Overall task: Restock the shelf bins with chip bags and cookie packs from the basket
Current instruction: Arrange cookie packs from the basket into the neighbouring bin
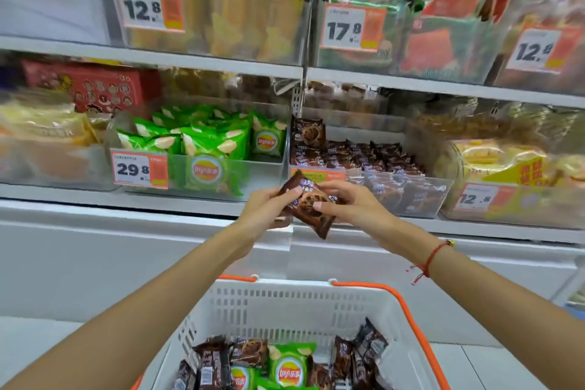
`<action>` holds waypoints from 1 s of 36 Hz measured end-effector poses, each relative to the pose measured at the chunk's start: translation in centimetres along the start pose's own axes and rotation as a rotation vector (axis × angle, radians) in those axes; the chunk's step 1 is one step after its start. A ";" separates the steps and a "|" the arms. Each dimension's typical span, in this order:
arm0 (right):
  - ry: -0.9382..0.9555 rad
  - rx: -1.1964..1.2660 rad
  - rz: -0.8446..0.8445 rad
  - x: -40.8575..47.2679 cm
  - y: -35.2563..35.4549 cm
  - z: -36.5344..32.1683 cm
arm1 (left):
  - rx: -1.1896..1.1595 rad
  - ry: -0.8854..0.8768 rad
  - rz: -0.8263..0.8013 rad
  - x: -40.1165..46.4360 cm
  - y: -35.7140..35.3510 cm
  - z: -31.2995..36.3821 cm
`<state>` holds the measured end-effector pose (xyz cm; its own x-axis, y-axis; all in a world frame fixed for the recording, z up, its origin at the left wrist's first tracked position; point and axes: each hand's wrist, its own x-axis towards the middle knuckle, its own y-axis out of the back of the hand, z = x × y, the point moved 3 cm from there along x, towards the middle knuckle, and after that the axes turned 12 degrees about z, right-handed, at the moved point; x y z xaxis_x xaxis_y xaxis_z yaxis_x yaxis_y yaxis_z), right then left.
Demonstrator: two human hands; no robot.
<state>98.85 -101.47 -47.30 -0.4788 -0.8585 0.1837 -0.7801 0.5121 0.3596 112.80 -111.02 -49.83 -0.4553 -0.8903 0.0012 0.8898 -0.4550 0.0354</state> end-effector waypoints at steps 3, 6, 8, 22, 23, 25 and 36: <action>0.042 0.028 0.061 1.4 1.0 -1.9 | -0.015 -0.129 0.076 1.3 -0.7 3.2; 0.058 0.013 0.160 3.3 2.4 -3.3 | -0.007 -0.273 0.216 3.4 -1.1 6.0; 0.044 -0.017 0.189 4.7 3.3 -3.9 | 0.062 -0.349 0.376 5.2 -0.7 7.2; 0.056 -0.329 0.338 18.5 5.0 -1.7 | 0.347 -0.456 0.229 12.8 -0.2 5.1; 0.071 -0.333 0.325 19.5 4.5 -1.4 | 0.301 -0.448 0.196 13.1 0.0 5.0; 0.098 -0.350 0.279 21.1 3.3 -1.1 | 0.231 -0.434 0.156 13.5 0.2 4.9; 0.401 -0.908 0.343 25.5 -0.5 0.7 | 0.242 -0.482 0.177 14.1 0.2 4.0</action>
<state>86.74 -123.55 -43.48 -0.3190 -0.7032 0.6354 0.0466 0.6580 0.7516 106.44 -123.61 -45.85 -0.3126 -0.8187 0.4817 0.9473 -0.2318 0.2209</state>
